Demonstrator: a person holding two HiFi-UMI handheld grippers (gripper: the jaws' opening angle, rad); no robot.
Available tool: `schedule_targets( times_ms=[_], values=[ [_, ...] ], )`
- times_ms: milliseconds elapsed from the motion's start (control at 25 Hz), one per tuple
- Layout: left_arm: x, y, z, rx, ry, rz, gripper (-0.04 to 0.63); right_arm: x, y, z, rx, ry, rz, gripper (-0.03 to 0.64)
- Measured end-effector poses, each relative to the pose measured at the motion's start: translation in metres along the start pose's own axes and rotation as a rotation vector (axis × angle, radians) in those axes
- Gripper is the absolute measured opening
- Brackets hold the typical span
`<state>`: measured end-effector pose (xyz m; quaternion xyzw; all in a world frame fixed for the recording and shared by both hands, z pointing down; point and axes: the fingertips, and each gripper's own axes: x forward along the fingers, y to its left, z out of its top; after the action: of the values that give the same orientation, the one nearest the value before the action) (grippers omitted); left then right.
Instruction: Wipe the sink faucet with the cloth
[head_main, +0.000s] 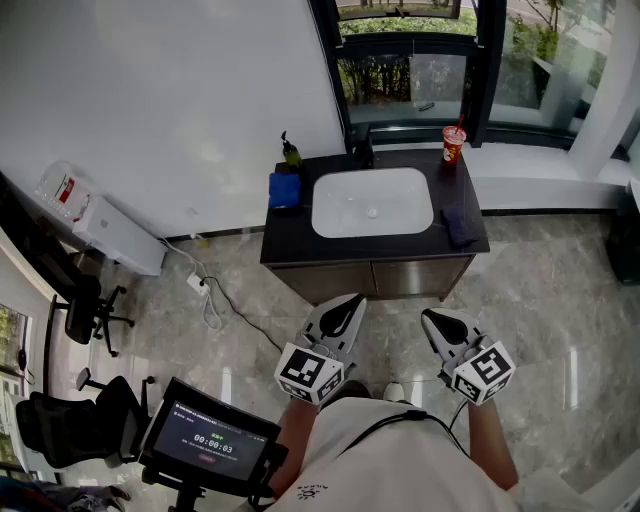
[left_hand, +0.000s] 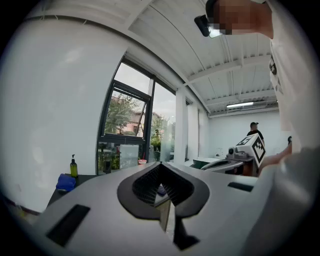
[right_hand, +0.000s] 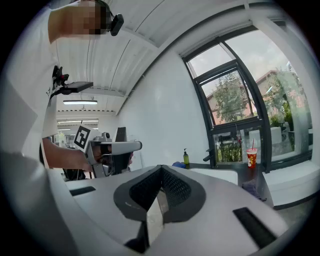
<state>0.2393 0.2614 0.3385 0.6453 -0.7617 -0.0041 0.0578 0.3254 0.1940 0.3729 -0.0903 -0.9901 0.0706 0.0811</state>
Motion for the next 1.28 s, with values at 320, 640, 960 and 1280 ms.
schedule_targets(
  times_ms=[320, 640, 960, 1280],
  values=[
    [0.011, 0.011, -0.008, -0.016, 0.015, 0.033, -0.006, 0.009, -0.016, -0.006, 0.004, 0.017, 0.022, 0.003],
    [0.059, 0.056, -0.019, -0.043, 0.026, -0.01, -0.006, 0.058, -0.059, 0.0, 0.002, 0.031, 0.003, 0.003],
    [0.123, 0.127, 0.015, 0.003, -0.021, -0.112, -0.006, 0.131, -0.104, 0.042, -0.014, -0.006, -0.061, 0.003],
    [0.151, 0.193, 0.013, -0.016, -0.013, -0.16, -0.006, 0.199, -0.124, 0.062, -0.036, -0.009, -0.096, 0.003]
  ],
)
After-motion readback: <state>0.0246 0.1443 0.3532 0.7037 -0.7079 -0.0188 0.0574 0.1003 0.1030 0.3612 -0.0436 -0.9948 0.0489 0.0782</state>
